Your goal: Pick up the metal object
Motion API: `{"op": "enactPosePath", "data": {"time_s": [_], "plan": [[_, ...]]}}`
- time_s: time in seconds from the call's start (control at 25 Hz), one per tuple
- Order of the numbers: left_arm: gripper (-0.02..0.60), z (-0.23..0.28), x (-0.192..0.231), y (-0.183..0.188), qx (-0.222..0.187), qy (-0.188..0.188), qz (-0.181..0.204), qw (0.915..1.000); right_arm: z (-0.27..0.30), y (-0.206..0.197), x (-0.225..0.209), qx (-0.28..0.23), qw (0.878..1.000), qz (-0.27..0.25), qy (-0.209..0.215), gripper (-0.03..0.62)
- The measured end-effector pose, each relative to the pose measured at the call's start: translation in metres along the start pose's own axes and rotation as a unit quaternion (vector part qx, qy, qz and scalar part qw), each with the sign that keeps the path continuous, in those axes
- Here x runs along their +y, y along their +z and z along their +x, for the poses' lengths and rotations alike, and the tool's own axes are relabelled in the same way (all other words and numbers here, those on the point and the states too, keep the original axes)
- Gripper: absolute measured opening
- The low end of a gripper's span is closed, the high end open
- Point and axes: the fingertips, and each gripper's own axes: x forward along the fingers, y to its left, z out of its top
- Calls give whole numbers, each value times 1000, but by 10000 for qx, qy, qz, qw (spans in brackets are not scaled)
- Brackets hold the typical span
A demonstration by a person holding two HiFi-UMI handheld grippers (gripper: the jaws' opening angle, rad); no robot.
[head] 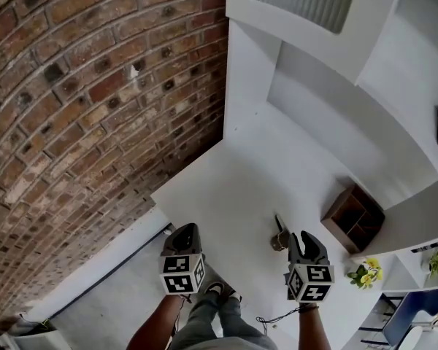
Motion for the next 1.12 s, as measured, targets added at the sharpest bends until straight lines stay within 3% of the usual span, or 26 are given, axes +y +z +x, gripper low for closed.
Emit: {"op": "enactPosePath", "data": {"time_s": [0.68,1.12], "plan": [[12,6,22,-71,574,163,-294,9978,26,-72,20,960,9916,-854,160,112],[12,0,45,-97,722,367,-472,9956,40,-93,18,1476,9703,-1909,-191,113]]}}
